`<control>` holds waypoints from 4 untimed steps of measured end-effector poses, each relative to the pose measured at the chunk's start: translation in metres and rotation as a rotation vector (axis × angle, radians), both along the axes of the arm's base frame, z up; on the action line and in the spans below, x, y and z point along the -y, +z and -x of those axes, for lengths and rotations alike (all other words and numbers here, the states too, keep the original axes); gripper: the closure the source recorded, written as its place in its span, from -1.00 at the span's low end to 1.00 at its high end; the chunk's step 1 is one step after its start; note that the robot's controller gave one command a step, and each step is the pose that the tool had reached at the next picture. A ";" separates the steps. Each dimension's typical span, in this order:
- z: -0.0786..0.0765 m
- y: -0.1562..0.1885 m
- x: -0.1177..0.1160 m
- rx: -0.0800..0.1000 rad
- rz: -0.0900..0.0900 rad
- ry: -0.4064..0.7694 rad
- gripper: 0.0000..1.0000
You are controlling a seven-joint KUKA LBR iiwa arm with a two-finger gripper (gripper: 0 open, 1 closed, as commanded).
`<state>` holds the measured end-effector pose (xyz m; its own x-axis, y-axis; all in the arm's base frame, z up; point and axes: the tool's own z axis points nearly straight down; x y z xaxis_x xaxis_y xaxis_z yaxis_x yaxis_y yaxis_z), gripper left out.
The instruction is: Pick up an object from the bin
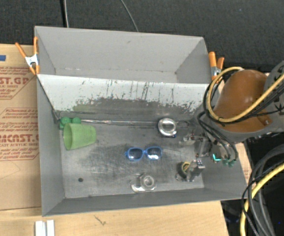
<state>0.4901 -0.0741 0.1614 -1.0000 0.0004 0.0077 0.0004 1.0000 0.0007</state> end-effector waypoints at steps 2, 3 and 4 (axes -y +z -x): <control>-0.046 -0.061 -0.076 0.010 0.000 0.007 -1.00; -0.036 -0.061 -0.078 0.007 0.000 -0.090 -1.00; -0.033 -0.083 -0.073 0.006 0.000 -0.205 -1.00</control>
Offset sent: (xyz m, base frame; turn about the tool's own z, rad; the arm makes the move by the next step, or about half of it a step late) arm 0.0560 0.0819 -0.0914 -0.1185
